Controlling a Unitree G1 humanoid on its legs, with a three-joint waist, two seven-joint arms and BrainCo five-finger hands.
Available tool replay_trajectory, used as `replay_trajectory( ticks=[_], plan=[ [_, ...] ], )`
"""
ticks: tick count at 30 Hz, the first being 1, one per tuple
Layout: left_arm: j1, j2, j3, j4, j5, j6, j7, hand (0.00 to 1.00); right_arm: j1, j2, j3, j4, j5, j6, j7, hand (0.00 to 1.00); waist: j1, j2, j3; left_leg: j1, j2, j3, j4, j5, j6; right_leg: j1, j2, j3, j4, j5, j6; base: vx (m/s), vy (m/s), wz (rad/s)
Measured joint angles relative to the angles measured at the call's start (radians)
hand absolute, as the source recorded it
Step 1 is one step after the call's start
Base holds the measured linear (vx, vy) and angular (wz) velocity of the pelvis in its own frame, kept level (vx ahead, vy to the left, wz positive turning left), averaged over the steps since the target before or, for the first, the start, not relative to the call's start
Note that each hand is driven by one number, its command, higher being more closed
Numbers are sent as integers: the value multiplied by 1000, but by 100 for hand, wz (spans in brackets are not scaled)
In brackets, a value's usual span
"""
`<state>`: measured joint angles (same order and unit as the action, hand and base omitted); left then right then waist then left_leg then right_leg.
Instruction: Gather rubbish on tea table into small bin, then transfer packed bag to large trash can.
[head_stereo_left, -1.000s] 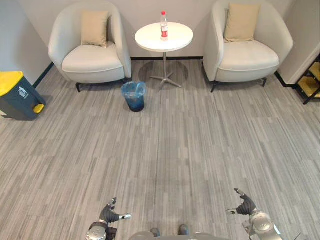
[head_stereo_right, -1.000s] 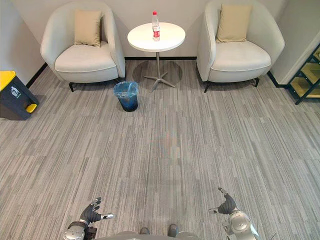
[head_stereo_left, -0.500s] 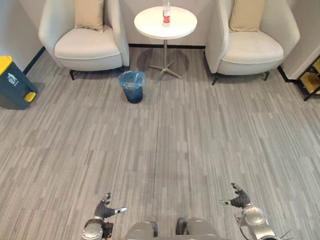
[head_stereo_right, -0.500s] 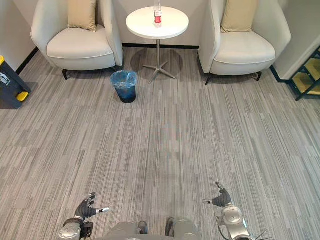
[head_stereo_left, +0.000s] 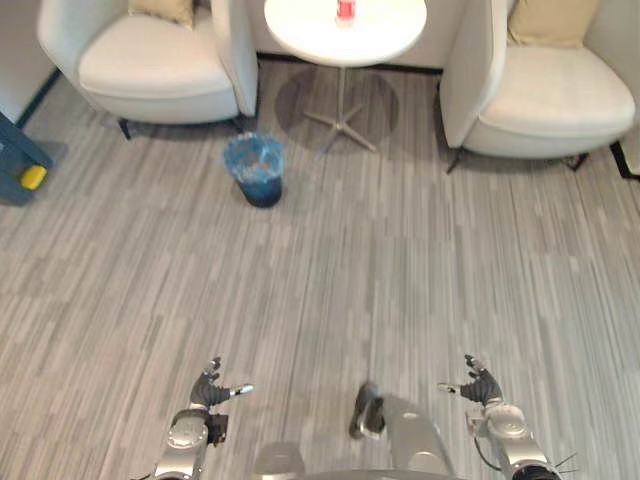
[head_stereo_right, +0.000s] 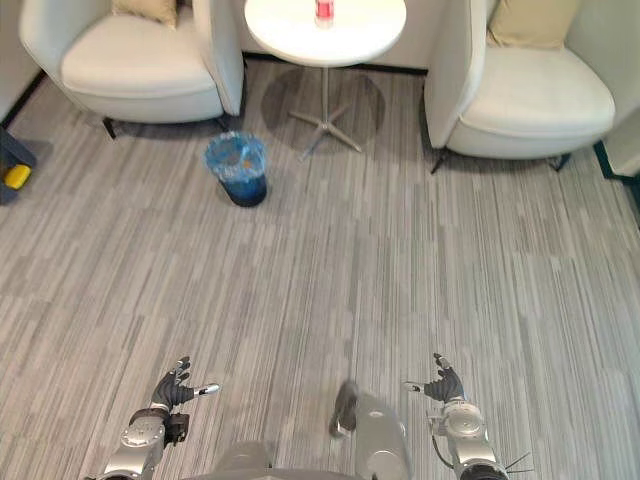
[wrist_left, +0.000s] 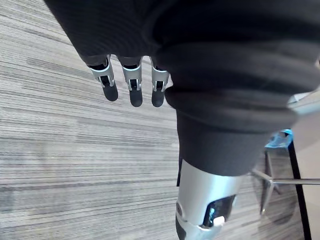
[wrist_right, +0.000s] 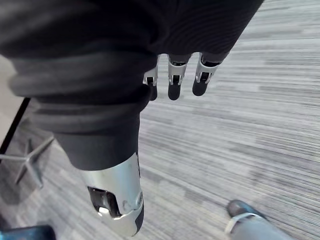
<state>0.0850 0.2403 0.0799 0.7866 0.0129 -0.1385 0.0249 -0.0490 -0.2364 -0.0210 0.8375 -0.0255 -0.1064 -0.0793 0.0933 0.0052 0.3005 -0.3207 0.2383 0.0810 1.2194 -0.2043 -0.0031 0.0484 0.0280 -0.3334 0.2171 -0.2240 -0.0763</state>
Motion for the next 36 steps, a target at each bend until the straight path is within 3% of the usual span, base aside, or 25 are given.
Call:
replay_trajectory(
  ticks=[2,3,5,6,7,9,10,11,12,13,14,15,17,20,21,22,23,24,27,28,30,32,34,35,36],
  plan=[
    [7,-5,0,-18,-1,0,1,0,-26,-6,-1,2,18,-1,-8,0,16,-17,10,-114,-49,35,-164,-23,-4,93,-2,22,-90,-1,4,558,-71,-33],
    [14,-9,0,-31,-1,0,3,0,-36,-12,-1,3,19,-1,-12,0,42,-24,14,-161,-88,42,-346,-23,-14,130,-16,51,-119,-16,29,604,47,-73],
    [24,-28,13,-36,-2,0,6,0,-45,-19,-2,4,19,0,-15,0,88,-14,21,-191,-151,39,-713,45,-65,205,-32,105,-156,-55,72,660,119,-81],
    [32,-34,15,-41,-3,0,12,0,-44,-19,-1,4,19,0,-15,0,91,-3,16,-183,-154,35,-820,77,-67,229,-30,121,-163,-71,78,734,226,-82],
    [62,-30,22,-41,-3,-1,22,0,-44,-3,2,6,19,3,-19,0,112,1,11,-183,-155,30,-851,199,-19,286,-28,167,-164,-131,107,746,256,-64],
    [54,-31,42,-38,-3,0,24,0,-37,18,5,7,19,5,-26,0,111,-44,5,-202,-179,50,-751,186,40,289,-77,179,-97,-142,99,827,275,-21],
    [49,-36,41,-38,-3,-1,22,0,-30,21,4,14,18,5,-26,0,110,-70,-6,-196,-205,64,-707,117,59,230,-119,203,64,-134,111,729,242,10],
    [50,-37,40,-33,-3,0,22,0,-29,24,3,15,18,5,-27,0,105,-75,-5,-168,-223,65,-682,76,75,172,-144,224,242,-91,157,853,272,26],
    [48,-29,40,-14,-3,1,22,0,-29,35,-2,29,17,5,-27,0,81,-79,-5,-105,-248,58,-680,28,93,89,-168,251,503,15,223,688,213,34],
    [46,-25,39,-8,-3,4,23,0,-29,37,-1,37,16,5,-26,0,73,-79,-4,-65,-259,52,-687,13,100,44,-176,257,632,28,237,664,163,45],
    [46,-22,34,-7,-3,6,25,0,-21,40,-1,44,15,6,-26,0,64,-78,-4,34,-277,40,-720,-19,108,-34,-202,235,819,11,204,639,116,44],
    [42,-21,30,-8,-3,6,27,0,-9,43,0,41,15,4,-26,0,49,-67,-4,136,-285,9,-772,-41,112,-97,-207,183,891,-17,134,636,96,44],
    [25,-20,27,-10,-3,4,30,0,3,49,0,40,16,0,-26,0,28,-53,-6,261,-282,-40,-862,-65,117,-207,-191,110,826,-50,82,624,23,62],
    [-19,-22,6,-8,-3,5,34,0,21,47,-1,41,16,2,-26,0,-5,-49,-3,385,-258,-117,-914,-99,97,-341,-123,102,403,-48,113,667,-93,88],
    [-35,-22,-4,-9,-3,4,34,0,30,46,-4,41,17,6,-26,0,-22,-54,-5,421,-252,-156,-930,-114,82,-367,-92,145,183,30,133,634,-180,88],
    [-40,-25,-7,-7,-3,4,35,0,33,46,-8,41,17,7,-26,0,-26,-56,-4,437,-245,-173,-939,-121,68,-367,-78,170,117,121,137,782,-245,110],
    [-41,-27,-11,-8,-2,3,35,0,49,48,-14,41,17,7,-27,0,-29,-55,-9,471,-235,-201,-942,-136,41,-341,-48,202,35,277,127,826,-276,78],
    [-44,-40,-9,-2,-2,3,37,0,51,39,-18,41,16,11,-25,0,-21,-28,-15,492,-190,-223,-925,-151,16,-323,-14,203,46,296,61,711,-235,52],
    [-35,-43,2,12,-2,6,37,0,17,43,-21,29,16,16,-25,0,-28,-21,-20,411,-184,-215,-710,-76,-75,-294,-12,165,101,205,13,610,-216,35],
    [-17,-63,16,10,-2,7,40,0,26,44,-14,1,19,15,-26,0,-15,-14,-19,298,-150,-165,-399,16,-95,-153,7,167,18,187,7,560,-166,29],
    [-9,-67,13,11,-2,7,40,0,26,56,-14,-11,26,7,-28,0,-4,-13,-18,243,-93,-87,-290,-51,-79,-55,21,171,-35,186,5,503,-103,8],
    [-10,-85,10,8,-2,5,40,0,17,53,-21,-14,29,-2,-31,0,7,-17,-20,174,-78,-40,-339,-111,-60,8,14,181,-69,185,4,453,-23,-8],
    [-9,-96,7,9,-2,6,40,0,0,58,-34,-27,30,-2,-34,0,8,-16,-19,94,-96,-33,-596,-105,-71,34,-10,185,-68,178,16,310,87,-13],
    [-9,-97,2,8,-2,6,40,0,4,62,-45,-29,30,-2,-34,0,7,-15,-19,88,-103,-32,-690,-73,-86,42,-17,185,-62,161,42,283,147,-12],
    [3,-104,-12,8,-2,5,40,0,21,51,-56,-38,30,-2,-35,0,6,21,-30,99,-95,-33,-866,138,-83,64,-2,186,-48,109,87,239,148,-10]
  ],
)
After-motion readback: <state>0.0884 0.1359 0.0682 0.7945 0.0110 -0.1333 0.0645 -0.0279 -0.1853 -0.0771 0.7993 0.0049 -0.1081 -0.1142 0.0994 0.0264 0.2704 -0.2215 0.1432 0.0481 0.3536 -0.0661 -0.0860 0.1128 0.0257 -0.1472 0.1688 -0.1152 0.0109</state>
